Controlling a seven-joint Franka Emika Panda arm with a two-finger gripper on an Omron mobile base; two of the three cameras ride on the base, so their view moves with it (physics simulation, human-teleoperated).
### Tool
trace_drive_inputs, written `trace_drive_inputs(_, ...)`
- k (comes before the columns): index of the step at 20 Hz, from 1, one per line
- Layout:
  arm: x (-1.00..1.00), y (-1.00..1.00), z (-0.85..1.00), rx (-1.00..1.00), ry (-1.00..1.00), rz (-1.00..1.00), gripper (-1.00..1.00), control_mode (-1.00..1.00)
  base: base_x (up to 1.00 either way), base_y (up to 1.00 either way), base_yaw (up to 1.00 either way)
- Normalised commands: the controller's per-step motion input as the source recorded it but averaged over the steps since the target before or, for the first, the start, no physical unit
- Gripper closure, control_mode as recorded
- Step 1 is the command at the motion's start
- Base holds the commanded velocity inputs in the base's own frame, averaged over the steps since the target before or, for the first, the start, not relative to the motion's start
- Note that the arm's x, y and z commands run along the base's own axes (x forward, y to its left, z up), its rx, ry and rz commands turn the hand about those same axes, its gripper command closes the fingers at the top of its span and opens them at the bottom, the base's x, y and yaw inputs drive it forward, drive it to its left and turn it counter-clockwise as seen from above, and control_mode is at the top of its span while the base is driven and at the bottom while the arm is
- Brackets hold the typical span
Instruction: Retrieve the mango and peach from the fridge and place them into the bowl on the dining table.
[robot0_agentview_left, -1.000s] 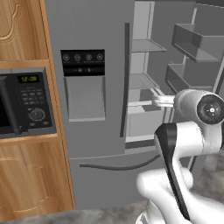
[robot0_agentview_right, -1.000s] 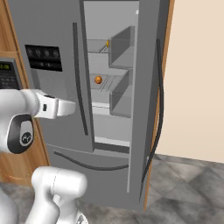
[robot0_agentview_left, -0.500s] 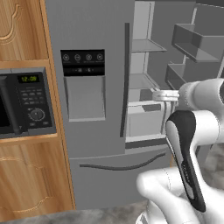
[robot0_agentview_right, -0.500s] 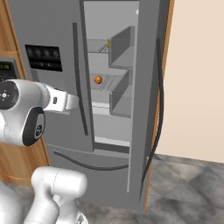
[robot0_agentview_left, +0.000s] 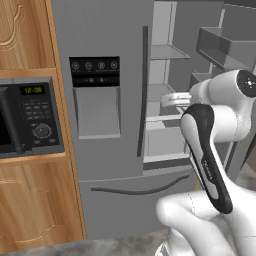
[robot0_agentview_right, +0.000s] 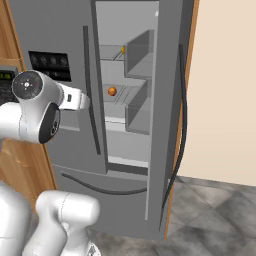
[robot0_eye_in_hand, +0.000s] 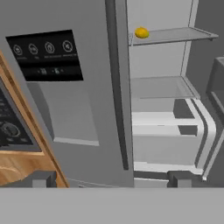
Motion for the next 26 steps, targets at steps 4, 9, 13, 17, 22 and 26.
trace_drive_inputs(4,0.93,0.0,-0.01,0.0,0.0,0.0,-1.0,-1.0,0.0,0.0,0.0)
trace_drive_inputs(9,0.96,0.0,-0.22,0.0,0.0,0.0,-1.0,-1.0,0.0,0.0,0.0)
trace_drive_inputs(13,0.7,0.08,-0.34,0.0,-0.01,0.0,-1.0,-1.0,0.0,0.0,0.0)
trace_drive_inputs(17,0.71,0.21,-0.33,0.0,-0.01,0.0,-1.0,-1.0,0.0,0.0,0.0)
trace_drive_inputs(22,0.89,0.04,-0.2,0.0,0.0,0.0,-1.0,-1.0,0.0,0.0,0.0)
trace_drive_inputs(26,0.86,0.0,-0.13,0.0,0.0,0.0,-1.0,-1.0,0.0,0.0,0.0)
